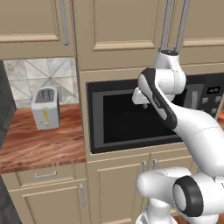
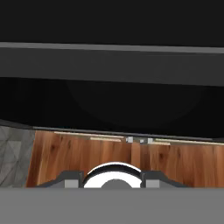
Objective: Open the microwave door.
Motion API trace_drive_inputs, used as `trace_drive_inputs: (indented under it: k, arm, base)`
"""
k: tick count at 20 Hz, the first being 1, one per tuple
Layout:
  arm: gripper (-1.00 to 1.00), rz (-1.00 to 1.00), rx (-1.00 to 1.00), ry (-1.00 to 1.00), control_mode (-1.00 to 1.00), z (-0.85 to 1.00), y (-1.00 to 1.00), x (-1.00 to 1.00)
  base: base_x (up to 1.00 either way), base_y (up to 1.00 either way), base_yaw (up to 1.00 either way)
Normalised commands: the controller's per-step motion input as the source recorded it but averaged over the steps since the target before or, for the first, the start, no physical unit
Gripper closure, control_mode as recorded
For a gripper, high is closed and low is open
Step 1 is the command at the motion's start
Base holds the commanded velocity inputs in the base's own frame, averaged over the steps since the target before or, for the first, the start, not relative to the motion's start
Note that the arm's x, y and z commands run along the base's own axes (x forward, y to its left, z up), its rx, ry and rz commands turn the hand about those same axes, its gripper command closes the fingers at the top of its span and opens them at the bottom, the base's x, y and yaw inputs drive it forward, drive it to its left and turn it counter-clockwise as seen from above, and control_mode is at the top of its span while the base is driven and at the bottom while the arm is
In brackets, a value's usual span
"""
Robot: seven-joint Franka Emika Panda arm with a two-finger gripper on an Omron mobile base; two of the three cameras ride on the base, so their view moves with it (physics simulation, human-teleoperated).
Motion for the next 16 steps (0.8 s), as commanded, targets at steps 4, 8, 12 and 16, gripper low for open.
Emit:
trace_drive_inputs:
  k: [4,8,12,16]
  arm:
    - [-1.0,0.0,0.0,-0.05,-1.0,0.0,0.0,-0.16]
    - [-1.0,0.0,0.0,0.0,1.0,0.0,0.0,-0.37]
    - [-1.0,0.0,0.0,0.0,1.0,0.0,0.0,0.0]
    - [-1.0,0.0,0.0,0.0,1.0,0.0,0.0,0.0]
  base:
    - [0.0,0.0,0.0]
    - [-0.4,-0.05,0.0]
    - [-0.65,-0.48,0.0]
    - [-0.41,-0.92,0.0]
